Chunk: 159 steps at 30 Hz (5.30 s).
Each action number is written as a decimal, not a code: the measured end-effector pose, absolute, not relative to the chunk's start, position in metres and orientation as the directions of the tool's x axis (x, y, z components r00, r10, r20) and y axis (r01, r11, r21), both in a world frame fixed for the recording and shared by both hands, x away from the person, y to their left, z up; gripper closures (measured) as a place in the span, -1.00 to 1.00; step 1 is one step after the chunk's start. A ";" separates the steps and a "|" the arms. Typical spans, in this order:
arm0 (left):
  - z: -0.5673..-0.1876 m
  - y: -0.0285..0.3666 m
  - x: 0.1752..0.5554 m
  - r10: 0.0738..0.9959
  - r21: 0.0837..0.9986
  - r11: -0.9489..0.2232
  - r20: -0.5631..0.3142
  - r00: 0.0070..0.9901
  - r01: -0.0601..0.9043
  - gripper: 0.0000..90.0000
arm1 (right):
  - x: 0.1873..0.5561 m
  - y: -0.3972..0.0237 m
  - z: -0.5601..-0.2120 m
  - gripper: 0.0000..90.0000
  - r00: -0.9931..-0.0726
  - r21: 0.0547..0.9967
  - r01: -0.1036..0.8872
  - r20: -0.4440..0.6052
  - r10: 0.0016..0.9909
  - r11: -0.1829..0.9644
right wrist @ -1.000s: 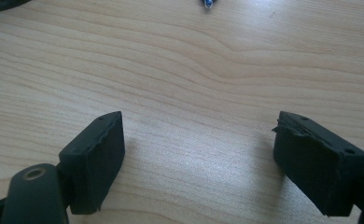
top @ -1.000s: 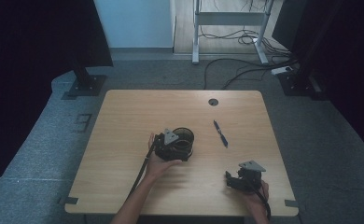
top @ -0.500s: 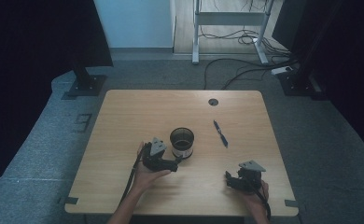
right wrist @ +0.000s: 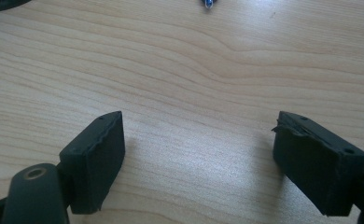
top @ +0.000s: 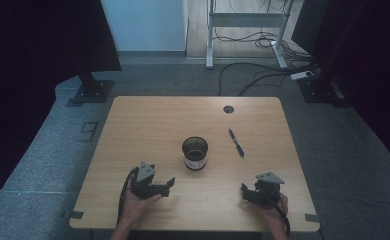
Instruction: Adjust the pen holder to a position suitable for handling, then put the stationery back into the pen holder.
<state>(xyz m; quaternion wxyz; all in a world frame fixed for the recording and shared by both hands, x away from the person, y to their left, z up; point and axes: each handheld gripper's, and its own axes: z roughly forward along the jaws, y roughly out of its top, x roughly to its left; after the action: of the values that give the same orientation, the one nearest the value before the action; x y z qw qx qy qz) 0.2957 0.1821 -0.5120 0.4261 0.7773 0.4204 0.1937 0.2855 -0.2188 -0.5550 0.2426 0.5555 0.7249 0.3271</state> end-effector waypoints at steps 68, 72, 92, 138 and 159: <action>-0.530 0.194 0.292 0.812 0.743 -0.304 -0.125 0.570 0.596 -0.68 | 0.421 -0.176 -0.519 -0.26 -0.293 0.736 0.649 0.012 0.956 0.189; -0.529 0.194 0.292 0.810 0.743 -0.300 -0.132 0.571 0.598 -0.68 | 0.430 -0.174 -0.522 -0.20 -0.286 0.730 0.658 0.016 0.958 0.184; -0.525 0.203 0.294 0.794 0.752 -0.250 -0.201 0.573 0.610 -0.68 | 0.477 -0.181 -0.528 -0.03 -0.245 0.724 0.672 0.023 0.969 0.153; -0.524 0.204 0.292 0.795 0.765 -0.242 -0.196 0.574 0.596 -0.67 | 0.469 -0.186 -0.491 0.74 -0.288 0.815 0.572 0.096 0.953 0.091; -0.527 0.199 0.292 0.792 0.756 -0.254 -0.196 0.579 0.603 -0.67 | 0.436 -0.168 -0.446 0.74 -0.399 0.898 0.434 0.120 0.909 0.072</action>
<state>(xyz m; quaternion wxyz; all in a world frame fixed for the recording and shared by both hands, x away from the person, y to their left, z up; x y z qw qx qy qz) 0.2916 0.1993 -0.5274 0.4183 0.7838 0.4449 0.1126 0.4361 -0.1676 -0.4458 0.2501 0.4878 0.6882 0.4753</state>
